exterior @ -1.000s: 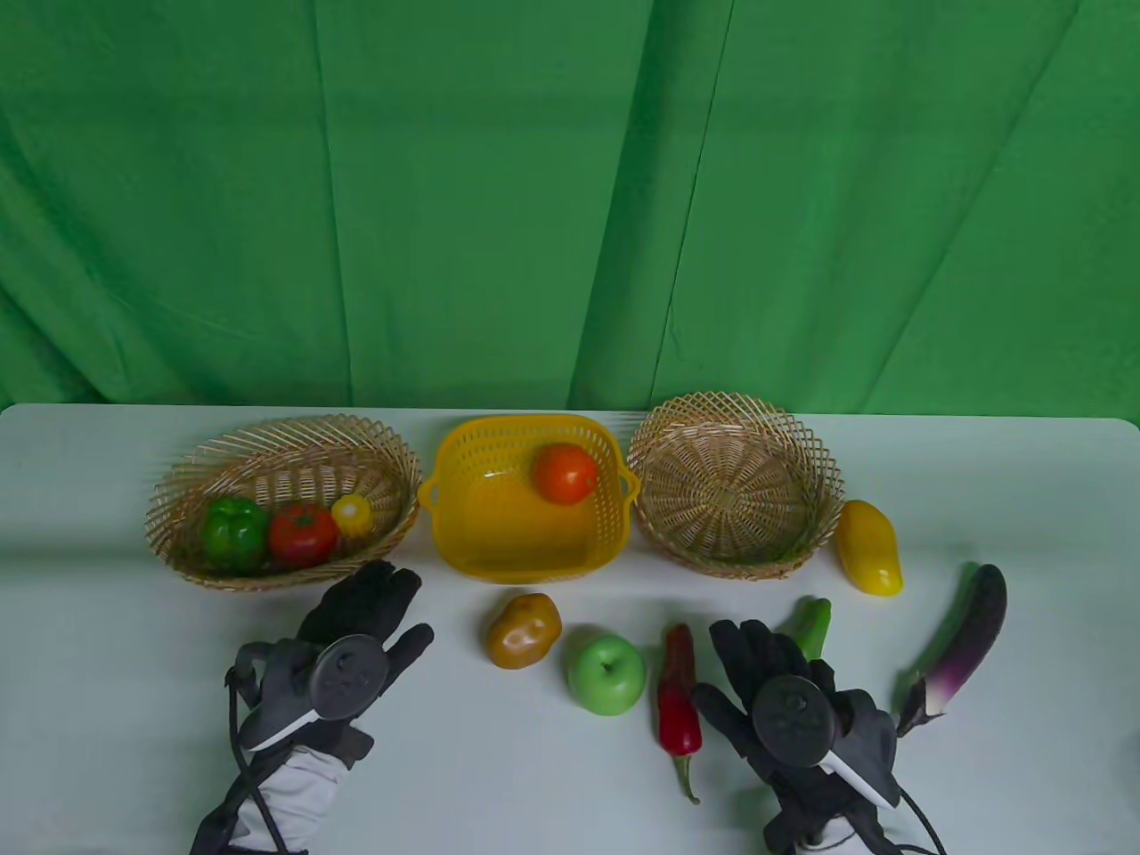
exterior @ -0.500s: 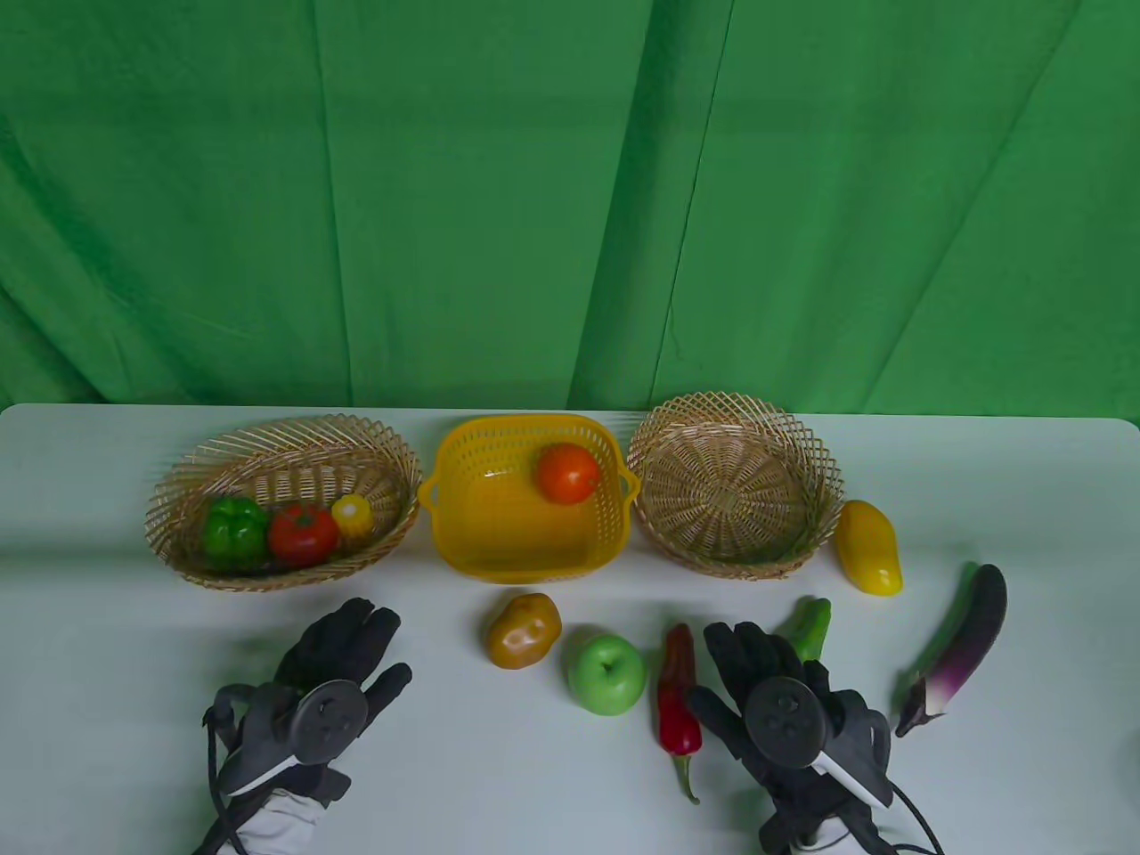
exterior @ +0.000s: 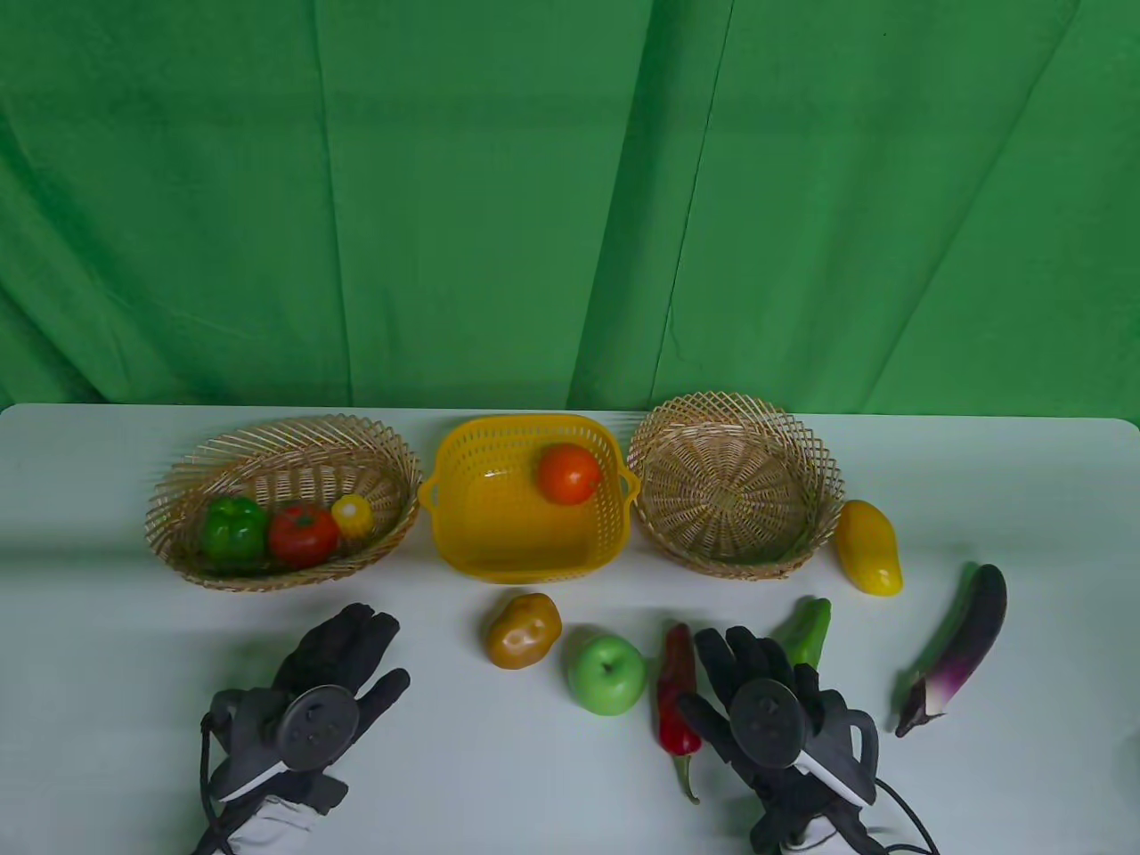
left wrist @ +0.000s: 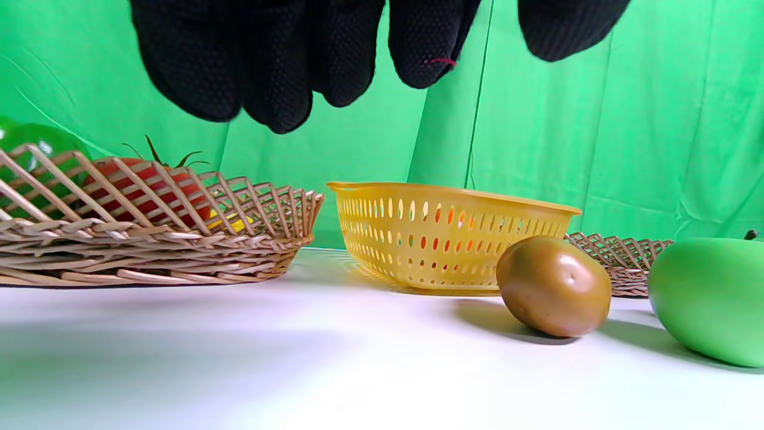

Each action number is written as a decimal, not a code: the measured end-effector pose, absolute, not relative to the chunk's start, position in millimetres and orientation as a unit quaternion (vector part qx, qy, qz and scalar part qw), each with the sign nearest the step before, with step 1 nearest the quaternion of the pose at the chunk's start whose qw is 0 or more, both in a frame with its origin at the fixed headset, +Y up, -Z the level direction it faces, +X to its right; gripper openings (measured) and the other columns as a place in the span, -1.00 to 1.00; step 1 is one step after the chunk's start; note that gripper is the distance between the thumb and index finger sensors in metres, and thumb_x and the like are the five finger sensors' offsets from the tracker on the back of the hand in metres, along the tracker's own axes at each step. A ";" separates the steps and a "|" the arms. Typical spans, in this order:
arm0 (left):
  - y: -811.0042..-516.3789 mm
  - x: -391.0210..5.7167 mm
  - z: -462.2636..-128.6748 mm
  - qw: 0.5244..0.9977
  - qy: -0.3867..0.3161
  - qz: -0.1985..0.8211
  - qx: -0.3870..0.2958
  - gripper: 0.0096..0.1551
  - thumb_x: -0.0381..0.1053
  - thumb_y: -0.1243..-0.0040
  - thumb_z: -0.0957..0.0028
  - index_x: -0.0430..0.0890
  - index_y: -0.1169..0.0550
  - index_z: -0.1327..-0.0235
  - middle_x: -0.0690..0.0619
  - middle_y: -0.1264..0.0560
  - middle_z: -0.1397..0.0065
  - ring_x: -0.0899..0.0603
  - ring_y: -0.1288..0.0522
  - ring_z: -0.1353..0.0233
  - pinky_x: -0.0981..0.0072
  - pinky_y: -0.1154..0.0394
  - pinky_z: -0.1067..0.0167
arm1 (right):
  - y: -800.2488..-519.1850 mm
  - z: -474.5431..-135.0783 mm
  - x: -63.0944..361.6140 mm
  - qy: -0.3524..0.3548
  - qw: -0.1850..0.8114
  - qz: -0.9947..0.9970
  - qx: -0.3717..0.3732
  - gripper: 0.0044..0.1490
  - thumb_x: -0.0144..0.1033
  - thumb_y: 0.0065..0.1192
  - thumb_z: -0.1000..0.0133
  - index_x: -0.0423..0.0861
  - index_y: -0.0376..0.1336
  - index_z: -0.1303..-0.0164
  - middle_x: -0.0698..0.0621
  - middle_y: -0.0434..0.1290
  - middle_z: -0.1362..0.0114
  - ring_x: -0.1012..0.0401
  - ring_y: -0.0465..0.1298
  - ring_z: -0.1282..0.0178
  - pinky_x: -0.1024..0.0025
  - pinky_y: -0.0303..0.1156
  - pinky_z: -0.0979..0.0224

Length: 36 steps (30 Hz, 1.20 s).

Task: Place 10 objects into 3 containers, with green background

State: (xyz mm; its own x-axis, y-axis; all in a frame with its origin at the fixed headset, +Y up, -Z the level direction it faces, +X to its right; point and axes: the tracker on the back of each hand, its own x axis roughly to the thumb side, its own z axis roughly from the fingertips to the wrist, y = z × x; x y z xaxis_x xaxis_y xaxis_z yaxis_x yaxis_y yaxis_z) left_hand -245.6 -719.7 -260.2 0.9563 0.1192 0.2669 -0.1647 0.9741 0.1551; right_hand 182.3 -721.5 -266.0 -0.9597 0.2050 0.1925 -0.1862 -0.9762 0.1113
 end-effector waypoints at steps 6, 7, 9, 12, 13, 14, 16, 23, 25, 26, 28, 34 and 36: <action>-715.3 -249.4 -257.9 0.983 -0.128 0.088 0.097 -0.22 0.39 0.06 -0.19 0.10 -0.31 -0.65 -0.16 -0.35 -0.67 -0.32 -0.48 -0.54 -0.19 -0.48 -0.30 | -728.4 -266.3 172.6 0.048 0.084 0.989 0.112 0.00 0.41 -0.30 -0.23 0.08 -0.18 -0.82 -0.24 -0.04 -0.87 -0.29 0.01 -0.77 -0.48 -0.11 -0.64; -714.4 -249.6 -257.3 0.983 -0.129 0.089 0.100 -0.22 0.39 0.06 -0.19 0.10 -0.31 -0.65 -0.16 -0.35 -0.67 -0.32 -0.47 -0.54 -0.19 -0.48 -0.30 | -729.4 -266.5 170.3 0.049 0.081 0.989 0.114 0.00 0.41 -0.31 -0.23 0.08 -0.18 -0.82 -0.24 -0.05 -0.87 -0.29 0.01 -0.77 -0.48 -0.11 -0.64; -713.1 -249.5 -256.2 0.982 -0.131 0.091 0.101 -0.22 0.39 0.06 -0.19 0.10 -0.31 -0.65 -0.16 -0.35 -0.67 -0.32 -0.48 -0.54 -0.19 -0.48 -0.30 | -730.3 -267.0 166.1 0.053 0.078 0.988 0.119 0.00 0.40 -0.30 -0.23 0.08 -0.19 -0.82 -0.24 -0.05 -0.87 -0.30 0.01 -0.77 -0.47 -0.11 -0.64; -710.2 -249.7 -254.6 0.981 -0.133 0.096 0.107 -0.22 0.39 0.06 -0.19 0.10 -0.31 -0.65 -0.16 -0.35 -0.67 -0.32 -0.48 -0.54 -0.19 -0.48 -0.30 | -728.4 -268.9 154.4 0.054 0.076 0.987 0.133 0.01 0.40 -0.30 -0.23 0.08 -0.20 -0.82 -0.24 -0.06 -0.87 -0.29 0.00 -0.77 -0.47 -0.11 -0.64; -709.5 -249.5 -254.2 0.980 -0.135 0.097 0.108 -0.22 0.39 0.06 -0.19 0.11 -0.31 -0.65 -0.16 -0.35 -0.67 -0.32 -0.48 -0.54 -0.19 -0.48 -0.30 | -727.2 -269.7 150.8 0.053 0.076 0.986 0.137 0.01 0.40 -0.29 -0.23 0.08 -0.20 -0.82 -0.24 -0.05 -0.87 -0.29 0.00 -0.77 -0.46 -0.11 -0.65; -708.7 -249.3 -253.8 0.980 -0.135 0.097 0.109 -0.22 0.39 0.07 -0.19 0.10 -0.31 -0.65 -0.16 -0.35 -0.67 -0.32 -0.48 -0.54 -0.19 -0.48 -0.30 | -725.4 -271.6 144.4 0.052 0.072 0.986 0.144 0.01 0.40 -0.29 -0.23 0.08 -0.21 -0.82 -0.24 -0.06 -0.87 -0.29 0.00 -0.77 -0.46 -0.11 -0.65; -707.6 -248.7 -253.1 0.980 -0.137 0.096 0.112 -0.22 0.39 0.06 -0.19 0.10 -0.31 -0.65 -0.16 -0.35 -0.67 -0.32 -0.48 -0.54 -0.19 -0.48 -0.30 | -723.7 -274.8 136.3 0.057 0.064 0.985 0.153 0.02 0.40 -0.28 -0.22 0.07 -0.23 -0.82 -0.24 -0.05 -0.87 -0.30 0.01 -0.77 -0.45 -0.10 -0.65; -707.6 -248.4 -252.3 0.979 -0.140 0.092 0.117 -0.22 0.40 0.06 -0.19 0.10 -0.31 -0.65 -0.16 -0.36 -0.67 -0.32 -0.48 -0.54 -0.19 -0.48 -0.30 | -722.1 -297.4 105.8 0.115 0.069 0.975 0.177 0.10 0.40 -0.19 -0.21 0.06 -0.33 -0.81 -0.26 -0.11 -0.87 -0.31 -0.01 -0.76 -0.40 -0.09 -0.68; -707.6 -248.4 -252.6 0.978 -0.143 0.096 0.118 -0.22 0.40 0.06 -0.19 0.10 -0.31 -0.65 -0.16 -0.35 -0.67 -0.32 -0.48 -0.54 -0.19 -0.48 -0.30 | -723.9 -304.1 96.6 0.127 0.057 0.974 0.179 0.13 0.40 -0.16 -0.20 0.05 -0.36 -0.80 -0.29 -0.18 -0.86 -0.32 -0.03 -0.76 -0.39 -0.09 -0.68; -707.5 -248.4 -253.0 0.978 -0.144 0.098 0.118 -0.22 0.40 0.06 -0.19 0.10 -0.31 -0.65 -0.16 -0.36 -0.66 -0.32 -0.48 -0.54 -0.19 -0.48 -0.30 | -724.5 -306.5 93.0 0.131 0.047 0.973 0.182 0.13 0.40 -0.15 -0.19 0.04 -0.37 -0.80 -0.29 -0.19 -0.86 -0.32 -0.03 -0.76 -0.37 -0.08 -0.69; -707.4 -248.5 -253.0 0.977 -0.145 0.100 0.120 -0.22 0.40 0.07 -0.19 0.10 -0.31 -0.65 -0.16 -0.35 -0.67 -0.32 -0.48 -0.54 -0.19 -0.48 -0.30 | -725.4 -310.6 86.1 0.138 0.032 0.972 0.186 0.15 0.40 -0.13 -0.19 0.04 -0.39 -0.79 -0.30 -0.20 -0.86 -0.32 -0.03 -0.76 -0.35 -0.07 -0.70; -706.3 -248.5 -252.1 0.975 -0.150 0.104 0.127 -0.22 0.40 0.07 -0.19 0.10 -0.32 -0.65 -0.16 -0.36 -0.66 -0.32 -0.48 -0.54 -0.19 -0.48 -0.30 | -733.5 -316.8 65.0 0.179 -0.007 0.964 0.197 0.22 0.39 -0.04 -0.16 0.01 -0.42 -0.78 -0.29 -0.20 -0.85 -0.32 -0.04 -0.76 -0.33 -0.08 -0.71; -706.5 -248.2 -252.1 0.974 -0.152 0.106 0.129 -0.22 0.40 0.07 -0.19 0.11 -0.32 -0.65 -0.16 -0.36 -0.66 -0.32 -0.48 -0.54 -0.19 -0.48 -0.30 | -737.3 -318.0 59.7 0.183 -0.034 0.962 0.199 0.25 0.38 0.00 -0.15 0.00 -0.43 -0.77 -0.28 -0.22 -0.85 -0.31 -0.04 -0.75 -0.30 -0.07 -0.72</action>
State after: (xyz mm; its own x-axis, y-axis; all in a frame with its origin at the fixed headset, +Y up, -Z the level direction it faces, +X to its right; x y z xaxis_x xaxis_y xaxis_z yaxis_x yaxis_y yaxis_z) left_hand -248.2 -706.5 -252.1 0.9313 0.1664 0.3240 -0.2451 0.9444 0.2193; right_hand 59.7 -737.3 -318.0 -0.9185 0.0082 0.3953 0.1375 -0.9308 0.3387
